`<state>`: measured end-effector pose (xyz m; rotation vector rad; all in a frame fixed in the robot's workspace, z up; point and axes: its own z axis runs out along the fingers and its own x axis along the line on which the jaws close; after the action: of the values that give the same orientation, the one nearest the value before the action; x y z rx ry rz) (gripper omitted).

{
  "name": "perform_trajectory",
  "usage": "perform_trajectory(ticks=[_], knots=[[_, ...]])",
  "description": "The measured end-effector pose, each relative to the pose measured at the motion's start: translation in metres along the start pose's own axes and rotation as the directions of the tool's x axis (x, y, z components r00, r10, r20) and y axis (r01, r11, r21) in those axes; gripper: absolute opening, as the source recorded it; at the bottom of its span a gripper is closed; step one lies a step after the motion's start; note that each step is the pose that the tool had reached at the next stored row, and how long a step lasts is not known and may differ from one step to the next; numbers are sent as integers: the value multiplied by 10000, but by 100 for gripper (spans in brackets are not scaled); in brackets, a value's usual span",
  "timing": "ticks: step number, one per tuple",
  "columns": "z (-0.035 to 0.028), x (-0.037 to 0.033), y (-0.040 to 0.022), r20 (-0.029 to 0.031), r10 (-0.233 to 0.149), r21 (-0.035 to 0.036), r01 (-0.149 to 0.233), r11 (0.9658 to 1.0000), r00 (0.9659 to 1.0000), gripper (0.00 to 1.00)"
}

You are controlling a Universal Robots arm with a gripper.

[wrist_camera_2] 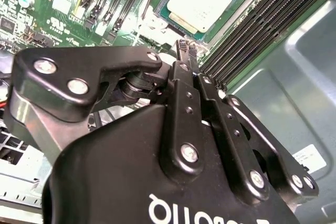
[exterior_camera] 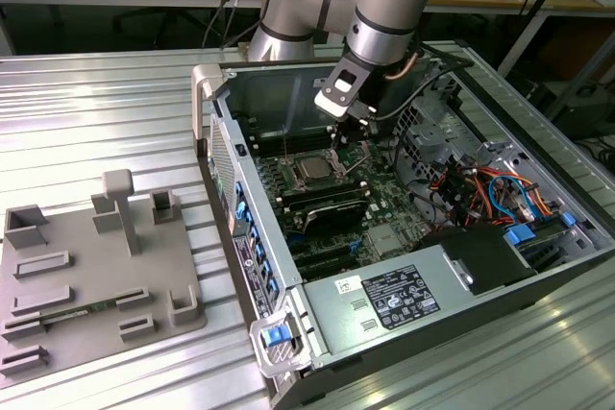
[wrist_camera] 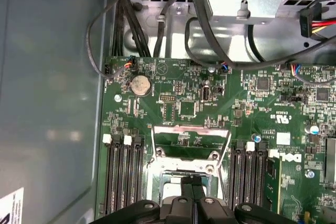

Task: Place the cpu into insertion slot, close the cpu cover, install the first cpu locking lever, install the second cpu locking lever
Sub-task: 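Close the cpu cover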

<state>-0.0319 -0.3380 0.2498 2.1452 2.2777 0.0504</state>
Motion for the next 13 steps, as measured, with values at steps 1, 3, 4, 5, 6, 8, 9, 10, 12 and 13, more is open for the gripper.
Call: perform_trajectory(ticks=[1,3,4,5,6,8,9,10,12,13], knots=[[-1,1,2,-1,2,-1,-2,10000,10000,11],[-13,1,4,4,2,0,-2,10000,10000,11],[-29,1,5,10,1,1,-1,10000,10000,11],[-43,1,6,17,0,1,0,10000,10000,11],[-54,1,6,20,-1,1,1,10000,10000,11],[-100,2,8,35,-3,3,3,10000,10000,11],[-117,2,8,39,-2,2,2,10000,10000,11],[-132,2,9,45,-2,3,2,10000,10000,11],[-153,2,16,56,-1,2,1,10000,10000,11],[-153,1,27,57,-1,2,1,10000,10000,11]])
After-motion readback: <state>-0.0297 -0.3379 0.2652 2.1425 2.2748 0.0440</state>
